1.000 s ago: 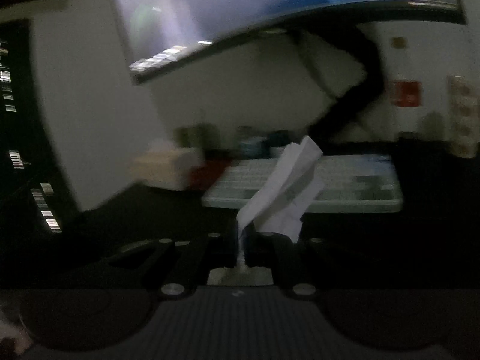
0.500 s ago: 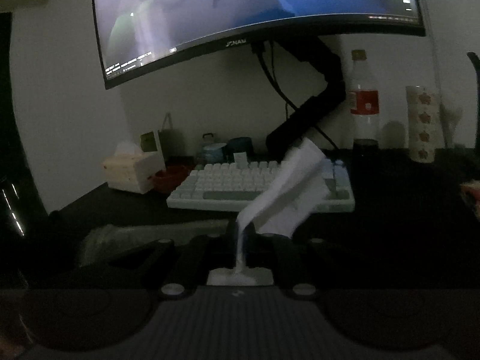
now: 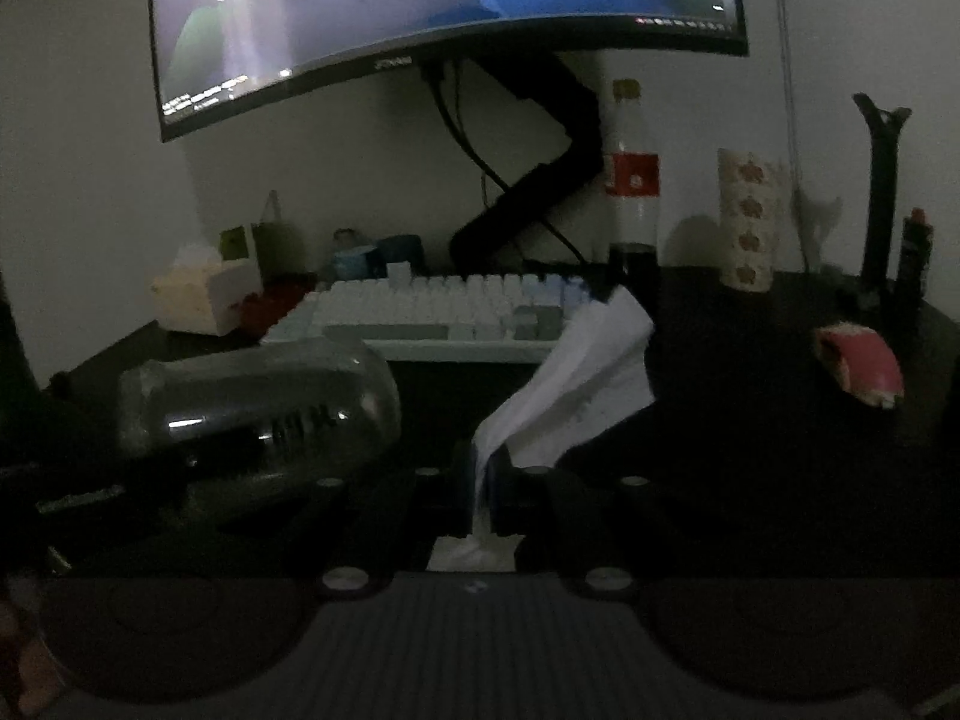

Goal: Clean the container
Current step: 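Lower the glass jar onto the desk with the left tool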

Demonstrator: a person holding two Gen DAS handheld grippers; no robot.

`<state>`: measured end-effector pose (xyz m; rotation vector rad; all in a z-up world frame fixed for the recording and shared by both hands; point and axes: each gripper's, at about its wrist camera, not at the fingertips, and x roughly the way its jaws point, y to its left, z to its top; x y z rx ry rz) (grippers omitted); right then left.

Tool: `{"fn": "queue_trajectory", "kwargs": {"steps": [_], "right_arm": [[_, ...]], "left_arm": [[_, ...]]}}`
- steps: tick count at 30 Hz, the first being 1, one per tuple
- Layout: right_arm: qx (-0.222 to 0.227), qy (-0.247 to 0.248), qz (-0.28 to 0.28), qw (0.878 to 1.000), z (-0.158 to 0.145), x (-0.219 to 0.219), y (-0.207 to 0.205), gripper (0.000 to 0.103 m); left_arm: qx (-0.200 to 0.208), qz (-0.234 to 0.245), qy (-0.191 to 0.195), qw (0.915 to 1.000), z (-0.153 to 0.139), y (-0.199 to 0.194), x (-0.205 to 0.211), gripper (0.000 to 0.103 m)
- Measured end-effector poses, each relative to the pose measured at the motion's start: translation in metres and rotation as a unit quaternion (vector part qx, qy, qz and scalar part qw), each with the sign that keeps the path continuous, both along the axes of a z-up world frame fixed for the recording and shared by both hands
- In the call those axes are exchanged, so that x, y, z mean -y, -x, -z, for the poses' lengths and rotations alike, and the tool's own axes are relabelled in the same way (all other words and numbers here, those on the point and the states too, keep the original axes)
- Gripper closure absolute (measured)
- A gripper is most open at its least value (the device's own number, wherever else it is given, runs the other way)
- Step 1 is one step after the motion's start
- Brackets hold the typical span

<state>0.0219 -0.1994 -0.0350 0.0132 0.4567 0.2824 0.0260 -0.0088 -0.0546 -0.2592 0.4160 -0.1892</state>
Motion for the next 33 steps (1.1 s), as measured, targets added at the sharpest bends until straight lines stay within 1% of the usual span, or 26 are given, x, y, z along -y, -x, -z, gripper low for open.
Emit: {"fn": "queue_trajectory", "kwargs": {"steps": [1, 4, 5, 6, 7, 8, 9, 10, 11, 12, 14, 15, 17, 18, 19, 20, 21, 23, 24, 25, 26, 27, 28, 30, 32, 33], "right_arm": [[-0.002, 0.0, -0.001, 1.0, 0.002, 0.001, 0.0, 0.097], [-0.011, -0.003, -0.005, 1.0, 0.007, 0.004, -0.003, 0.097], [-0.014, -0.004, -0.007, 1.0, 0.008, 0.005, -0.004, 0.097], [-0.018, -0.005, -0.01, 1.0, 0.009, 0.005, -0.005, 0.097], [-0.023, -0.008, -0.016, 1.0, 0.01, 0.006, -0.005, 0.097], [-0.033, -0.013, -0.027, 0.999, 0.011, 0.007, -0.006, 0.096], [-0.046, -0.02, -0.041, 0.998, 0.012, 0.007, -0.007, 0.096], [-0.06, -0.029, -0.055, 0.996, 0.013, 0.006, -0.008, 0.096], [-0.072, -0.038, -0.066, 0.994, 0.014, 0.005, -0.009, 0.096], [-0.08, -0.043, -0.074, 0.993, 0.015, 0.003, -0.01, 0.095], [-0.093, -0.041, -0.077, 0.992, 0.017, -0.001, -0.012, 0.095], [-0.099, -0.044, -0.075, 0.991, 0.019, -0.002, -0.014, 0.095], [-0.108, -0.05, -0.07, 0.99, 0.02, -0.003, -0.017, 0.095], [-0.111, -0.052, -0.064, 0.99, 0.021, -0.004, -0.018, 0.095], [-0.113, -0.054, -0.062, 0.99, 0.021, -0.004, -0.018, 0.094], [-0.111, -0.056, -0.062, 0.99, 0.021, -0.004, -0.018, 0.094], [-0.11, -0.056, -0.062, 0.99, 0.021, -0.003, -0.017, 0.092], [-0.109, -0.058, -0.061, 0.991, 0.02, -0.003, -0.017, 0.092], [-0.109, -0.058, -0.06, 0.991, 0.019, -0.002, -0.016, 0.091], [-0.108, -0.059, -0.06, 0.991, 0.019, -0.002, -0.016, 0.087], [-0.108, -0.059, -0.059, 0.991, 0.018, -0.002, -0.016, 0.085], [-0.108, -0.06, -0.059, 0.991, 0.018, -0.002, -0.015, 0.084], [-0.107, -0.061, -0.059, 0.991, 0.017, -0.001, -0.015, 0.084], [-0.107, -0.06, -0.056, 0.991, 0.019, -0.002, -0.015, 0.084], [-0.108, -0.058, -0.056, 0.991, 0.023, -0.002, -0.016, 0.084], [-0.108, -0.054, -0.057, 0.991, 0.025, -0.003, -0.017, 0.084]], "left_arm": [[-0.014, -0.001, -0.011, 0.9998, 0.002, -0.003, 0.01, 0.078], [-0.033, -0.004, -0.047, 0.9984, 0.014, -0.011, 0.031, 0.067], [-0.031, 0.0, -0.064, 0.9975, 0.016, -0.011, 0.037, 0.067], [-0.029, 0.008, -0.069, 0.9971, 0.015, -0.009, 0.04, 0.065], [-0.028, 0.016, -0.071, 0.997, 0.014, -0.005, 0.042, 0.058], [-0.029, 0.029, -0.062, 0.9972, 0.013, -0.003, 0.042, 0.046], [-0.034, 0.045, -0.053, 0.997, 0.011, 0.001, 0.041, 0.037], [-0.039, 0.061, -0.043, 0.9965, 0.008, 0.005, 0.041, 0.018], [-0.045, 0.075, -0.036, 0.9956, 0.006, 0.011, 0.039, 0.014], [-0.051, 0.088, -0.03, 0.9944, 0.004, 0.016, 0.037, 0.012], [-0.056, 0.133, -0.031, 0.989, -0.002, 0.028, 0.035, 0.0], [-0.061, 0.167, -0.035, 0.9835, -0.005, 0.036, 0.033, 0.0], [-0.075, 0.225, -0.055, 0.9698, -0.015, 0.047, 0.03, 0.0], [-0.076, 0.252, -0.054, 0.9633, -0.023, 0.054, 0.024, 0.0], [-0.066, 0.268, -0.052, 0.9596, -0.031, 0.062, 0.018, 0.0], [-0.049, 0.271, -0.053, 0.96, -0.04, 0.069, 0.012, 0.0], [-0.023, 0.258, -0.061, 0.964, -0.049, 0.079, 0.006, 0.0], [0.027, 0.206, -0.108, 0.9723, -0.063, 0.096, -0.006, 0.0], [0.048, 0.176, -0.135, 0.9738, -0.067, 0.102, -0.01, 0.0], [0.066, 0.152, -0.159, 0.9732, -0.068, 0.105, -0.015, 0.0], [0.079, 0.136, -0.18, 0.9709, -0.065, 0.104, -0.019, 0.0], [0.082, 0.125, -0.197, 0.9689, -0.06, 0.1, -0.021, 0.0], [0.075, 0.116, -0.21, 0.9678, -0.054, 0.094, -0.022, 0.0], [0.052, 0.109, -0.237, 0.964, -0.038, 0.08, -0.018, 0.0], [0.039, 0.11, -0.254, 0.96, -0.023, 0.068, -0.015, 0.0], [0.039, 0.106, -0.257, 0.9597, -0.017, 0.062, -0.014, 0.0]]}}
